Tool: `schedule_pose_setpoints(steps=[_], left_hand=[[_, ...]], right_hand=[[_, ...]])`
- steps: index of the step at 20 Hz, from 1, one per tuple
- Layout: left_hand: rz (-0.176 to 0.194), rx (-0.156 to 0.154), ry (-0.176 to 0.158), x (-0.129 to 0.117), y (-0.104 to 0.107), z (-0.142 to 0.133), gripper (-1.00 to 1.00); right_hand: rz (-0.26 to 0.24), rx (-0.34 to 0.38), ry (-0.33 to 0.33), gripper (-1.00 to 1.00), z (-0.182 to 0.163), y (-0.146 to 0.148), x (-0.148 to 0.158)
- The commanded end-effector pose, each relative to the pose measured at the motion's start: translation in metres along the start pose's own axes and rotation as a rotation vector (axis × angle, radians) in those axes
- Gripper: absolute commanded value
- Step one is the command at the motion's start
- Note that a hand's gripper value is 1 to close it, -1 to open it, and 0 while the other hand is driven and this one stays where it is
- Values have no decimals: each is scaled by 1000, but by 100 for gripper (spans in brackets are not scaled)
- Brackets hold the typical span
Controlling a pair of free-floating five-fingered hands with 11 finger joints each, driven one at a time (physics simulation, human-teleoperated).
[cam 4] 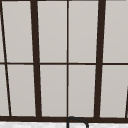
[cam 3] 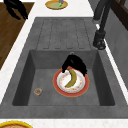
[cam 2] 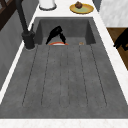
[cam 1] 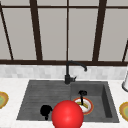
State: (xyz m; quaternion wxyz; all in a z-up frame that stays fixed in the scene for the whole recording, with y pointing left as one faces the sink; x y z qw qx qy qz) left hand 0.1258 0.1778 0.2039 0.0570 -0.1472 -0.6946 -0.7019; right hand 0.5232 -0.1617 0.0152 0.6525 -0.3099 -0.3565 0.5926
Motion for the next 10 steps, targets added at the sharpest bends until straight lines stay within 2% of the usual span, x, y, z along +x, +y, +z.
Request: schedule_pose_setpoints(steps=[1,5,10], left_hand=[[0,0,0,0,0,0,0],[0,0,0,0,0,0,0],[0,0,0,0,0,0,0]], right_hand=[[38,-1,15,-100,8,-5,-2],[58,-3,17,-100,34,-17,-14],[48,-5,8,-100,60,-28,-34]])
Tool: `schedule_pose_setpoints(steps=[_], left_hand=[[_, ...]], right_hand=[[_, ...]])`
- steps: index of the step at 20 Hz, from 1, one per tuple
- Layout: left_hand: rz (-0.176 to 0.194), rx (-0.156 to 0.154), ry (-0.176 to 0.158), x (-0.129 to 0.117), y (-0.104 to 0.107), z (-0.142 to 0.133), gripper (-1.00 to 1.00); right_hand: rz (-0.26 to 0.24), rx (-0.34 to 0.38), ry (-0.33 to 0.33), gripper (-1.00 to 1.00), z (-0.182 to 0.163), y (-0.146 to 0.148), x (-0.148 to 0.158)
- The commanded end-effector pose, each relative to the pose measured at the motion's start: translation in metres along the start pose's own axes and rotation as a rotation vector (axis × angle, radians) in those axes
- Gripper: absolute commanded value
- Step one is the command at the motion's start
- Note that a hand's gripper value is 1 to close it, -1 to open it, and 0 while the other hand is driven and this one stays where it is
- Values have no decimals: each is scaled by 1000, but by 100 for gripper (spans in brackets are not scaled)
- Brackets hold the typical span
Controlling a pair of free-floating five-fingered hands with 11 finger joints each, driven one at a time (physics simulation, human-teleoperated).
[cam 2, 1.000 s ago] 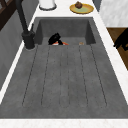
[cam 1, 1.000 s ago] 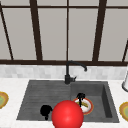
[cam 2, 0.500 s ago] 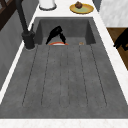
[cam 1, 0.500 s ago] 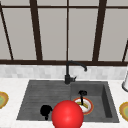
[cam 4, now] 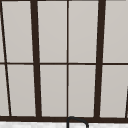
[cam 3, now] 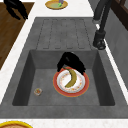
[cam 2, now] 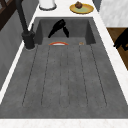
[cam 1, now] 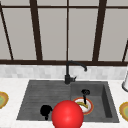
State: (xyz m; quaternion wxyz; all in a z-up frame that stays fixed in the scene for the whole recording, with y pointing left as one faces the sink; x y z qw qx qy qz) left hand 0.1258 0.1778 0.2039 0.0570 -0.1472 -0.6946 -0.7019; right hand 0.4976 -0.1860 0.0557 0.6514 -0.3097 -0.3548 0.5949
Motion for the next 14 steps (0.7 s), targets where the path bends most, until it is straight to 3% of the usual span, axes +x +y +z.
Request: schedule_pose_setpoints(steps=[1,6,14], left_hand=[[0,0,0,0,0,0,0],[0,0,0,0,0,0,0],[0,0,0,0,0,0,0]], right_hand=[[43,-13,7,-100,23,-7,-17],[9,-14,-17,-100,39,-5,-41],[20,-6,0,-100,77,-20,-73]])
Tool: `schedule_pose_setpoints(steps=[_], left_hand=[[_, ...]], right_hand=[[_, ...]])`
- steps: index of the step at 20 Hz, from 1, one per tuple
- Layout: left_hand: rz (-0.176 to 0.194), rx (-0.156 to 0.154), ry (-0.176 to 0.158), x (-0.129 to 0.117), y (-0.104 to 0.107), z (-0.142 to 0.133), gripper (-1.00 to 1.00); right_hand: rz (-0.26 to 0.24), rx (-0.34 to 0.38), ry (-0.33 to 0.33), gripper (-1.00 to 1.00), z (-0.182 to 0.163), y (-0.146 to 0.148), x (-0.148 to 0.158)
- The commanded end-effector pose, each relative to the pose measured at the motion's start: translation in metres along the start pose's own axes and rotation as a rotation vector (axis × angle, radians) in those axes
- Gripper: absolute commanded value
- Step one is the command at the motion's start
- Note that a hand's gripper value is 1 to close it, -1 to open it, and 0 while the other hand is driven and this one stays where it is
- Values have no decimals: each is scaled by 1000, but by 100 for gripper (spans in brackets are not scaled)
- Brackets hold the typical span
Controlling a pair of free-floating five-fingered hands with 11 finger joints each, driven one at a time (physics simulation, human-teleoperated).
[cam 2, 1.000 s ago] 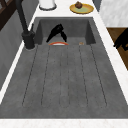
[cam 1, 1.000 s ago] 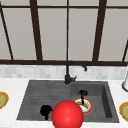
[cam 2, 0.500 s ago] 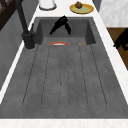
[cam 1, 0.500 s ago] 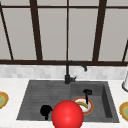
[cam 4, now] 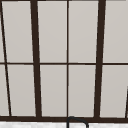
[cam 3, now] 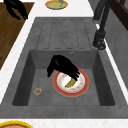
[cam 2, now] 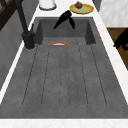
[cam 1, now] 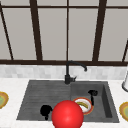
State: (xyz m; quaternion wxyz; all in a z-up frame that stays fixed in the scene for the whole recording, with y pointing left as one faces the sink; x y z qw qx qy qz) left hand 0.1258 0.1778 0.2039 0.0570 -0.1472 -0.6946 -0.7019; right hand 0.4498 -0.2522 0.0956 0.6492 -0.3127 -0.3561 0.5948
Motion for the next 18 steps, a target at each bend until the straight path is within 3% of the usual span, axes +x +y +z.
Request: schedule_pose_setpoints(steps=[1,8,18], left_hand=[[0,0,0,0,0,0,0],[0,0,0,0,0,0,0],[0,0,0,0,0,0,0]], right_hand=[[15,0,0,-100,21,-9,-13],[7,43,7,-100,57,-39,-31],[-8,28,14,-100,122,-59,-66]])
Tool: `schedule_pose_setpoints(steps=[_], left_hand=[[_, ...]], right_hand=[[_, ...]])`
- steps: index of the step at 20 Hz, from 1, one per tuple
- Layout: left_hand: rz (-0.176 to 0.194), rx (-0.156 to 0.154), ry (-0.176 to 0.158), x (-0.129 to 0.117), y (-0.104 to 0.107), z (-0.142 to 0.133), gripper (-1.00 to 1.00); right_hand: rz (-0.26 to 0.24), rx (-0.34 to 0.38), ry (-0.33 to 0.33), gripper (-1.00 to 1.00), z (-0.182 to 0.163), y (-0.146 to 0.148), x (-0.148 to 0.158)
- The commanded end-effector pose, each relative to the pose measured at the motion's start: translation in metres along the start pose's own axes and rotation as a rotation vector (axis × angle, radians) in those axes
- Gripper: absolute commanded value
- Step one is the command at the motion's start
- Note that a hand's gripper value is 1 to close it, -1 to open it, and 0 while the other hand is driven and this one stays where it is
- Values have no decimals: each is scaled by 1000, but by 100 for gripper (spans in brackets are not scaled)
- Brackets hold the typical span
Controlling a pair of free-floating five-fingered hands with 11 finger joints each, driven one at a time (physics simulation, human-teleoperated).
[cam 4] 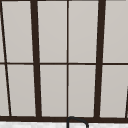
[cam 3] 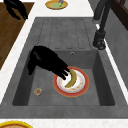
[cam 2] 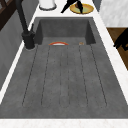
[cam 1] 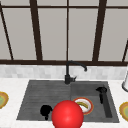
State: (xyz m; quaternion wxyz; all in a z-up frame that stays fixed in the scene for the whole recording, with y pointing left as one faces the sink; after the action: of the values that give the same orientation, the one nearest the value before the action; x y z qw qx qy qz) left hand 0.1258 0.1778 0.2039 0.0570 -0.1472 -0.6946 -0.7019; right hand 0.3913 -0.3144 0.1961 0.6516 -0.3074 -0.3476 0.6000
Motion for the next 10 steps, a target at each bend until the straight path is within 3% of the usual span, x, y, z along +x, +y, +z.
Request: schedule_pose_setpoints(steps=[1,10], left_hand=[[0,0,0,0,0,0,0],[0,0,0,0,0,0,0]], right_hand=[[-15,5,6,-100,24,-2,-16],[-16,9,-5,-100,81,-6,-38]])
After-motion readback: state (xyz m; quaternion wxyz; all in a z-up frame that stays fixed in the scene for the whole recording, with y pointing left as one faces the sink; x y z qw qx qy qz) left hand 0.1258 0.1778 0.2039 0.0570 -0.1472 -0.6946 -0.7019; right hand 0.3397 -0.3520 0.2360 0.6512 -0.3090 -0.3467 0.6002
